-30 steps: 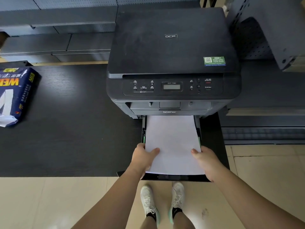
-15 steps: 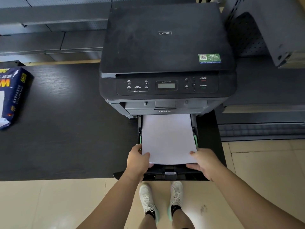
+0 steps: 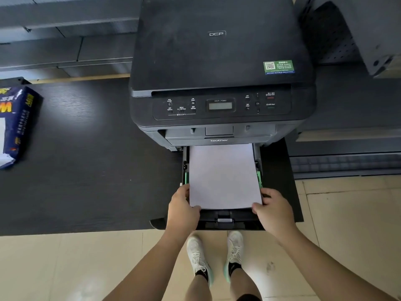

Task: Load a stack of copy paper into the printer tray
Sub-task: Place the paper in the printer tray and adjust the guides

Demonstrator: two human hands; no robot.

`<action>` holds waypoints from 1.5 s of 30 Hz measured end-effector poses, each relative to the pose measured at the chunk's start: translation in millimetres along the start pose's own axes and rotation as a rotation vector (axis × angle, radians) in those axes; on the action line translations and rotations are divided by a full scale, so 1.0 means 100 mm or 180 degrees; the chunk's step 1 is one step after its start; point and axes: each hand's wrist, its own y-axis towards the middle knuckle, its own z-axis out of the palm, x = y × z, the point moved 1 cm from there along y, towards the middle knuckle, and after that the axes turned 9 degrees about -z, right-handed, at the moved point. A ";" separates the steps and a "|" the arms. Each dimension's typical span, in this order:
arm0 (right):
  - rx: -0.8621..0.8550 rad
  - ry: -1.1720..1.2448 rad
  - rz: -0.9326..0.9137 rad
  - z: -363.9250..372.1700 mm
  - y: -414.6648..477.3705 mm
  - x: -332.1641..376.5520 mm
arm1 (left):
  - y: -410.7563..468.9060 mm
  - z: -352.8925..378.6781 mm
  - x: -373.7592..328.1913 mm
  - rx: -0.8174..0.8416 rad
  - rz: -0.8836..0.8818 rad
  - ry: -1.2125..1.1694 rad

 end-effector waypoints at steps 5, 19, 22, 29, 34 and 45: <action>-0.0001 -0.1141 -0.0726 -0.02 -0.04 0.00 | -0.04 0.01 0.09 -0.0269 0.0336 0.0858; 0.0950 -0.2181 -0.1749 0.23 0.01 -0.01 | 0.09 0.20 0.12 0.0642 0.1715 0.2551; 0.1037 -0.2005 -0.1618 0.31 0.02 0.11 | 0.11 0.20 0.07 0.0644 0.1639 0.2348; 0.1208 -0.1985 -0.1189 0.53 0.05 0.21 | 0.18 0.22 0.02 0.1115 0.1378 0.2327; 0.1115 -0.2073 -0.1472 0.52 -0.01 0.13 | 0.15 0.16 0.09 0.1154 0.1347 0.2065; -0.0535 -0.1391 -0.0580 -0.06 0.23 -0.08 | 0.21 -0.13 0.04 -0.0425 -0.0041 0.0732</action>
